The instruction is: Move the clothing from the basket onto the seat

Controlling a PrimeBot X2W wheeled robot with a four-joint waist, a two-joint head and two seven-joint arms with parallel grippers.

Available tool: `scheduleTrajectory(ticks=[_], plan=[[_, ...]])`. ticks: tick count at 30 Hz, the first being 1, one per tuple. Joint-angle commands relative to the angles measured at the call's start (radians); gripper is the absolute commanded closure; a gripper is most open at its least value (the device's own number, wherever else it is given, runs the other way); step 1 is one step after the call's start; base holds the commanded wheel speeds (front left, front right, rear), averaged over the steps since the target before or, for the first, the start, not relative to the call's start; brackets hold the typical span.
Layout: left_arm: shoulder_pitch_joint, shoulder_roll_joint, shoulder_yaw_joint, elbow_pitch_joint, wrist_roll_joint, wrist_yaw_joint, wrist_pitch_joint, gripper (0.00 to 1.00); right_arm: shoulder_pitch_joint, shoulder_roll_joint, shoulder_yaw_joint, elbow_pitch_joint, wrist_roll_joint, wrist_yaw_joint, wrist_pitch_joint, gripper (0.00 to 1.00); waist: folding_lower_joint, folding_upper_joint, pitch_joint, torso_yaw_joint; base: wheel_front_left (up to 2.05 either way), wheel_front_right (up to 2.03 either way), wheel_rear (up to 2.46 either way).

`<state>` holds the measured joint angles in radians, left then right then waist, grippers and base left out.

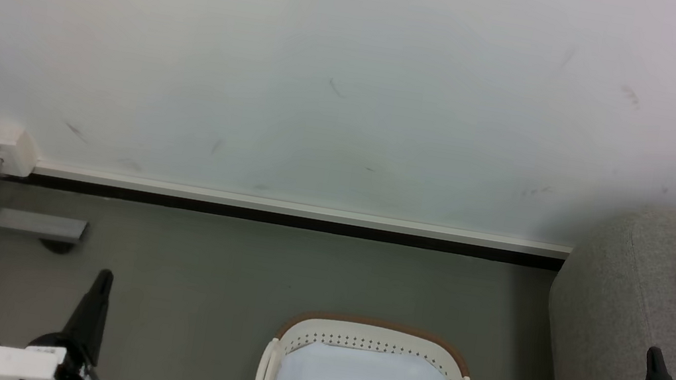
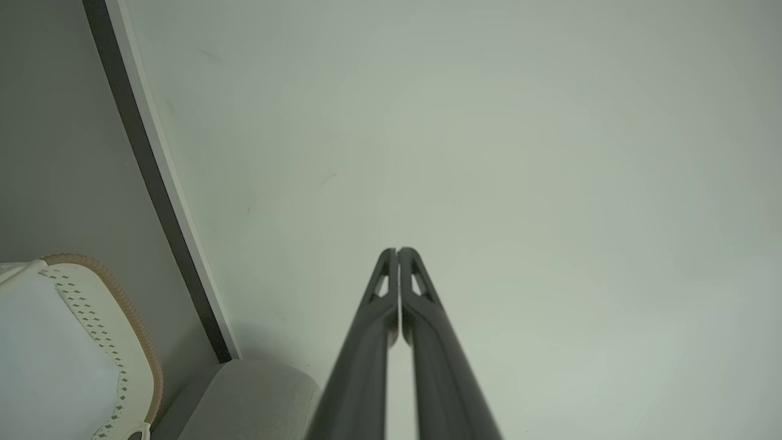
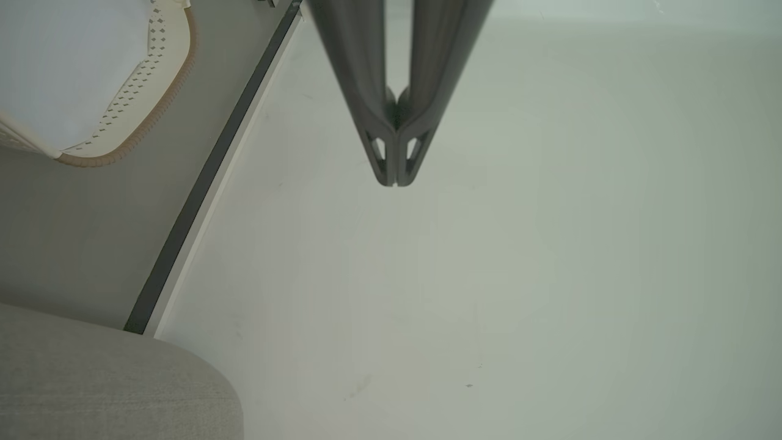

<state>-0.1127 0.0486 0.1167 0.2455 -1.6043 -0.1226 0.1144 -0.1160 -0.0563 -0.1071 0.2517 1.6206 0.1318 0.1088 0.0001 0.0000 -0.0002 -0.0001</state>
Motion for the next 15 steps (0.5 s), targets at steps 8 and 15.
scheduleTrajectory(ticks=[8, 15], plan=[[-0.006, 0.002, 0.001, -0.004, -0.013, -0.003, 0.005, 1.00, -0.003, 0.002, -0.004, 0.001, -0.004, -0.002, 0.003, 1.00, -0.0001, 0.0000, 0.000, 0.000, 0.00, 0.00, 0.00], [-0.006, 0.002, 0.001, -0.004, -0.013, -0.003, 0.005, 1.00, -0.003, 0.002, -0.005, 0.001, -0.004, -0.002, 0.003, 1.00, -0.0001, 0.0000, 0.000, 0.000, 0.00, 0.00, 0.00]])
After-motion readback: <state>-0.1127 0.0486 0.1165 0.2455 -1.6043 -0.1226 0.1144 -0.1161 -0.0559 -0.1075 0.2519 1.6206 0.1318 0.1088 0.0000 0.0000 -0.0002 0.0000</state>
